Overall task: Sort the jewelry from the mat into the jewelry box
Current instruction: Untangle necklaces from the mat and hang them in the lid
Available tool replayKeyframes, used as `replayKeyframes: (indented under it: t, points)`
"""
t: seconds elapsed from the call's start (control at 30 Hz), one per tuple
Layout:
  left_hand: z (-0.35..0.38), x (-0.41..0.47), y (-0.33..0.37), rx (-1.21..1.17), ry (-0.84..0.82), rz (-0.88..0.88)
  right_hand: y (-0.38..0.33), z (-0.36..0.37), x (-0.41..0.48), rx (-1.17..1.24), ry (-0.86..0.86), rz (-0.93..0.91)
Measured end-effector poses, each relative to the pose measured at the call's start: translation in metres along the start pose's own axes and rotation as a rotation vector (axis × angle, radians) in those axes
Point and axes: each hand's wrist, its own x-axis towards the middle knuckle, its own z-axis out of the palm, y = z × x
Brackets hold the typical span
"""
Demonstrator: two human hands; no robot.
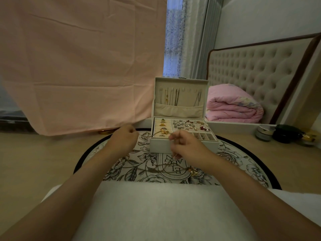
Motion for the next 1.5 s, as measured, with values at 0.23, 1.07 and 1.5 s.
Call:
replayKeyframes:
  t: [0.23, 1.07, 1.5]
  points:
    - [0.000, 0.003, -0.031, 0.582, 0.068, -0.048, 0.017, 0.013, -0.004, -0.475, -0.108, -0.084]
    - [-0.001, -0.008, -0.007, -0.449, -0.411, -0.112, 0.011, 0.003, -0.005, 0.225, -0.014, 0.131]
    - [-0.003, -0.009, 0.003, 0.203, -0.413, 0.264, 0.007, -0.014, -0.006, -0.388, 0.023, -0.026]
